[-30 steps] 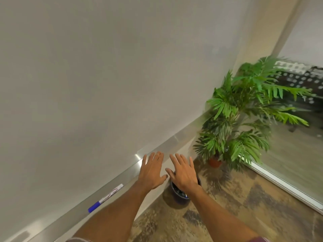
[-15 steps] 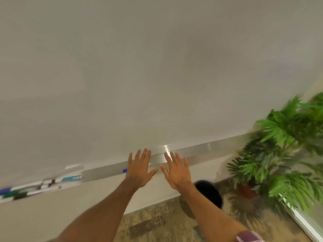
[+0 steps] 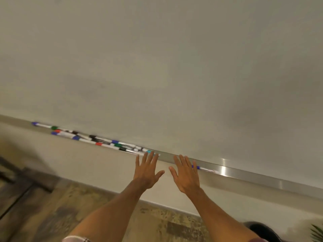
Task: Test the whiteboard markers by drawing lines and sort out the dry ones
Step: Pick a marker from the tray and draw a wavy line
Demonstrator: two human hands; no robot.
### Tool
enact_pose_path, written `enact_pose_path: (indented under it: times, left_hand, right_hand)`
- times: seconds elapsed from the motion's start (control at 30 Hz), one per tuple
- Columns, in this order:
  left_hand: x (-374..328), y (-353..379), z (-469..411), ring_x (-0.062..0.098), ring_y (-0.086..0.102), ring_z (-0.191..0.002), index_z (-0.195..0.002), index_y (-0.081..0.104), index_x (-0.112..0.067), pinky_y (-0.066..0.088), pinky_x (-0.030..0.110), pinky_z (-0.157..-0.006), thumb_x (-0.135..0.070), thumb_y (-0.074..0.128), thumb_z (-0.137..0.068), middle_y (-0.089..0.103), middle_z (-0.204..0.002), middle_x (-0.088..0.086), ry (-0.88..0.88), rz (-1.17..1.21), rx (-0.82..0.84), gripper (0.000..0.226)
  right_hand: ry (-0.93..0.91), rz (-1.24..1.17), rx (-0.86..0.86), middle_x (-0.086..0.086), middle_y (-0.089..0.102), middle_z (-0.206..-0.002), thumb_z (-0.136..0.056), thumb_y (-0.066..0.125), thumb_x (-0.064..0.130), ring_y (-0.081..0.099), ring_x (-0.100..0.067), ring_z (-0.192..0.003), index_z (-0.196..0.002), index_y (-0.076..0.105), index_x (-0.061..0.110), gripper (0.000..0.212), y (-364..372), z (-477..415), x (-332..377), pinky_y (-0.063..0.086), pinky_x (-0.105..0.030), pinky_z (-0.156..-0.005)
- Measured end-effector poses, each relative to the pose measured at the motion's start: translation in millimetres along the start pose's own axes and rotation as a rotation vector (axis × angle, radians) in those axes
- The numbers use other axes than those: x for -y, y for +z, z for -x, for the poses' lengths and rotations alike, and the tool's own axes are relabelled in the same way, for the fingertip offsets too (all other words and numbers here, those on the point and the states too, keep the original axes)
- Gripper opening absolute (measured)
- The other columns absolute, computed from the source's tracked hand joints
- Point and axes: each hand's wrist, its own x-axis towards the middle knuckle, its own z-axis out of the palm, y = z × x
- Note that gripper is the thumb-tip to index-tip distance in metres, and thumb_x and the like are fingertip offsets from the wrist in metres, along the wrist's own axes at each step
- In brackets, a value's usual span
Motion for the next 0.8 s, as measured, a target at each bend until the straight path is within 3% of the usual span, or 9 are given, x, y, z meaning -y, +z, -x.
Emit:
enact_pose_path:
  times: [0.1, 0.47, 0.63, 0.8]
  left_hand:
    - [51.6, -7.1, 15.3, 0.026, -0.015, -0.149, -0.154, -0.013, -0.02, -0.014, 0.053, -0.115, -0.066, 0.018, -0.096, -0.016, -0.162, 0.003, -0.083, 0.009, -0.002, 0.08]
    - [254.4, -11.2, 69.7, 0.027, -0.011, -0.15, -0.156, -0.008, -0.023, -0.012, 0.055, -0.115, -0.068, 0.017, -0.095, -0.012, -0.163, 0.003, -0.271, -0.007, -0.006, 0.079]
    - [341.5, -18.9, 92.7, 0.028, -0.011, -0.15, -0.155, -0.009, -0.024, -0.013, 0.056, -0.114, -0.069, 0.017, -0.095, -0.013, -0.163, 0.002, -0.345, -0.001, -0.002, 0.08]
    - [411.7, -36.9, 99.6, 0.028, -0.01, -0.15, -0.156, -0.006, -0.024, -0.013, 0.056, -0.114, -0.068, 0.019, -0.095, -0.01, -0.164, 0.002, -0.409, 0.015, -0.043, 0.079]
  right_hand:
    - [-0.084, 0.012, 0.032, 0.002, 0.008, -0.159, -0.055, -0.042, 0.071, 0.001, -0.019, -0.147, -0.151, 0.007, 0.031, 0.115, 7.7, -14.1, 56.5, -0.005, -0.047, -0.115]
    - [-0.288, 0.009, 0.048, 0.0, 0.013, -0.159, -0.065, -0.034, 0.071, 0.006, -0.021, -0.146, -0.151, 0.013, 0.029, 0.107, 53.6, -42.8, 261.8, -0.003, -0.047, -0.116]
    - [-0.37, -0.011, 0.081, 0.0, 0.011, -0.159, -0.095, 0.013, 0.059, 0.004, -0.02, -0.147, -0.151, 0.012, 0.028, 0.064, 60.9, -57.8, 356.3, -0.002, -0.047, -0.118]
    - [-0.446, -0.031, 0.089, 0.0, 0.011, -0.159, -0.097, 0.018, 0.055, 0.003, -0.02, -0.147, -0.151, 0.012, 0.028, 0.061, 67.3, -75.9, 432.1, -0.002, -0.047, -0.118]
